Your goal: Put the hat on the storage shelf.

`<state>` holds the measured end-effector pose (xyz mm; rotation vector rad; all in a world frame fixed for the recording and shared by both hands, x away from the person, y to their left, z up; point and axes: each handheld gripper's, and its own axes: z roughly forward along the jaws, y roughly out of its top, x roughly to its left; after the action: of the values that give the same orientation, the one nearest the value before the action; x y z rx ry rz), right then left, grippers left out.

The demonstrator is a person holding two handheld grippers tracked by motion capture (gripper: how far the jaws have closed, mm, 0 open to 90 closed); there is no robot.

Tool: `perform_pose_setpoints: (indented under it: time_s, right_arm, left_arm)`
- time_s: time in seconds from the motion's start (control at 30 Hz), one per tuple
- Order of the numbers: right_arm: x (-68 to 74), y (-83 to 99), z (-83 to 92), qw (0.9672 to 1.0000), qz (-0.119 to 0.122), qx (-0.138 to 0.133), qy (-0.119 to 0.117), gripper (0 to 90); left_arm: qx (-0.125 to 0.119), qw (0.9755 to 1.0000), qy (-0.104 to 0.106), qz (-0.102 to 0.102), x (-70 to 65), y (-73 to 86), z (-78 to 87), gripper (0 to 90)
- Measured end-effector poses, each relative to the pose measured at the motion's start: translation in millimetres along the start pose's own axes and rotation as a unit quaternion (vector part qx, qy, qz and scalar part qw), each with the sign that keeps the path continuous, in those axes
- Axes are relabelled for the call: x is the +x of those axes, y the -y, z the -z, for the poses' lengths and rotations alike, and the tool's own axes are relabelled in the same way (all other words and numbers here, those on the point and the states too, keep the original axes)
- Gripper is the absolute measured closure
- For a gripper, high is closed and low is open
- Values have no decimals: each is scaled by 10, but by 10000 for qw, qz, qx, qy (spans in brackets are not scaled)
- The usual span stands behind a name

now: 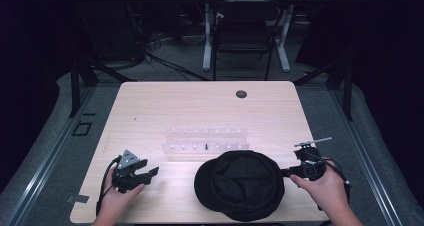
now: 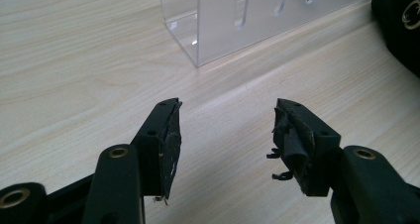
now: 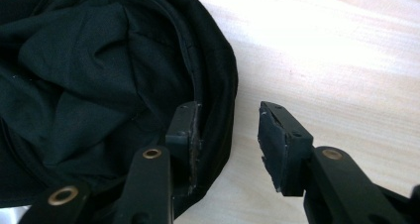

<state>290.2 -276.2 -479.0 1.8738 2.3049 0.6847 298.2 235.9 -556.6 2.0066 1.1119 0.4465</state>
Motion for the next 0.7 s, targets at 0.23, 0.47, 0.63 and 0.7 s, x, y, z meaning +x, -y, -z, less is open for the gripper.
perform_pose_setpoints:
  time_s: [0.23, 0.47, 0.63, 0.7]
  right_arm:
    - [23, -104, -14, 9997, -128, 227, -15, 599]
    - [6, -190, -42, 9982, -334, 496, -75, 606]
    - [-2, -210, -144, 9963, -364, 777, 12, 617]
    - [7, -208, -193, 9956, -312, 879, 120, 620]
  left_arm:
    - [0, 10000, 8, -38, -4, 3, -1, 445]
    - [-8, 10000, 7, -18, -5, 4, 1, 445]
    - [10, 10000, 21, -53, -10, 3, -3, 445]
    - [-3, 10000, 27, -37, -15, 4, -9, 445]
